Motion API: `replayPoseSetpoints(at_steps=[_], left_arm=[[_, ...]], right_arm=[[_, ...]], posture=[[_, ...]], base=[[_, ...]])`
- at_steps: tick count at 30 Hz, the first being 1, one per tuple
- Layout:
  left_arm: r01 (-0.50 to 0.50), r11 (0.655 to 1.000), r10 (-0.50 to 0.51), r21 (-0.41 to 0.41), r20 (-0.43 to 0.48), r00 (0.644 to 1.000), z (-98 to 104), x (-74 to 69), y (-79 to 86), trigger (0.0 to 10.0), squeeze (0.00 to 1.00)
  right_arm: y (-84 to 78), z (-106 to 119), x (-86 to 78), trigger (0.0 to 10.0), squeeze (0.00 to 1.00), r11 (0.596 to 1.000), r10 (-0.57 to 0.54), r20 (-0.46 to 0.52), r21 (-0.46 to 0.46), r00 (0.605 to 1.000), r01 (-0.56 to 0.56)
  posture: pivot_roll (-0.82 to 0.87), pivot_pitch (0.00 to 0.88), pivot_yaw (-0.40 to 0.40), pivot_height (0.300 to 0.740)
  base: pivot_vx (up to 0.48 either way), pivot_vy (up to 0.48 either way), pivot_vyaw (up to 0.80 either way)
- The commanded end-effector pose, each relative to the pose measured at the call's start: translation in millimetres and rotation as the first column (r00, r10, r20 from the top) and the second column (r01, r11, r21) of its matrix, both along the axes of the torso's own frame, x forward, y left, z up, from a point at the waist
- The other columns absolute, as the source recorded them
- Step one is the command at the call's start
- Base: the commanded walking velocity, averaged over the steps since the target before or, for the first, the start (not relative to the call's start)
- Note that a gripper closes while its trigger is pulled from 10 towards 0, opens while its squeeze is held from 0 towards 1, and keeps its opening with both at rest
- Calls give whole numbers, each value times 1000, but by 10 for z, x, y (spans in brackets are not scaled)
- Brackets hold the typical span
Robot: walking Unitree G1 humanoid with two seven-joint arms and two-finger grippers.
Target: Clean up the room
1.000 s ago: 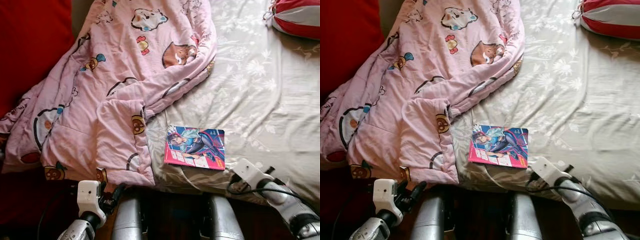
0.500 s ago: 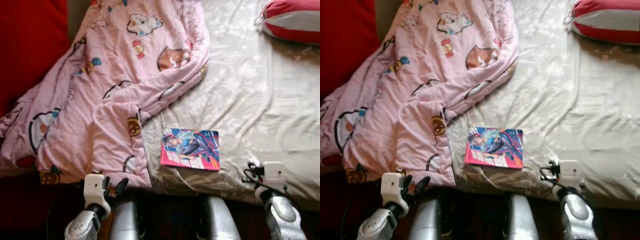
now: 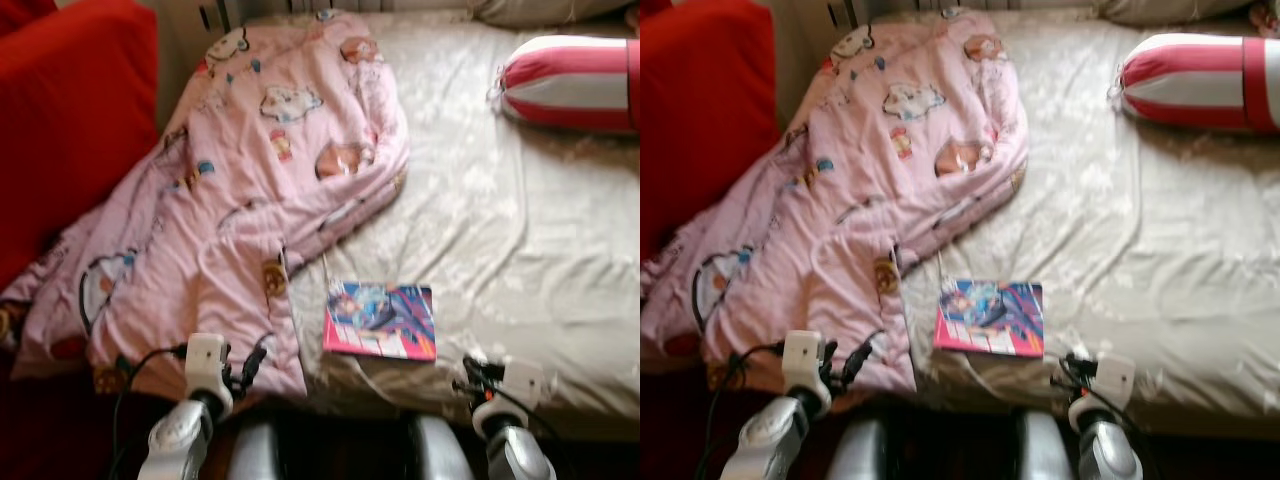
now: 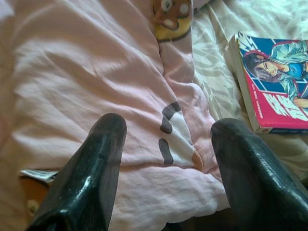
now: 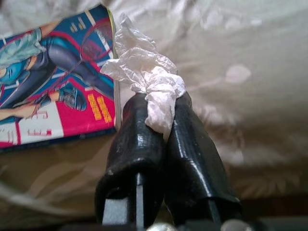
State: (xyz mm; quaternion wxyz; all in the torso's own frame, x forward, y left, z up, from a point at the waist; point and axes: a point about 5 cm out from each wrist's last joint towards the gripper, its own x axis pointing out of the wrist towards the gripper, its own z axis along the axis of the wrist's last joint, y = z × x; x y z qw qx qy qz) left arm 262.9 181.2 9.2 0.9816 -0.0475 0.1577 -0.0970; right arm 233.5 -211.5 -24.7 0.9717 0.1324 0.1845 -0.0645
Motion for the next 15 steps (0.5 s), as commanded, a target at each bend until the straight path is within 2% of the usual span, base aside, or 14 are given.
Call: replayPoseSetpoints(at_steps=[1,3,10,15], left_arm=[[-14,1000,14,19,-33,999,-80,-54,74,10000,0],[-19,1000,20,6,-32,999,-82,-27,57,10000,0],[-13,1000,14,15,-99,995,-223,-83,43,10000,0],[-30,999,35,31,-179,983,-351,-148,73,10000,0]], right_arm=[[-5,-79,-67,10000,0,1000,-14,-49,23,999,16],[-13,-96,-66,10000,0,1000,-12,-63,20,998,13],[13,-176,-99,10000,0,999,0,-123,37,992,4],[46,-279,-178,10000,0,999,11,-204,54,979,0]], posture=[[17,51,70,685],[16,38,70,700],[12,9,62,740],[13,0,55,740]], base=[[0,0,0],[0,0,0],[0,0,0],[0,0,0]])
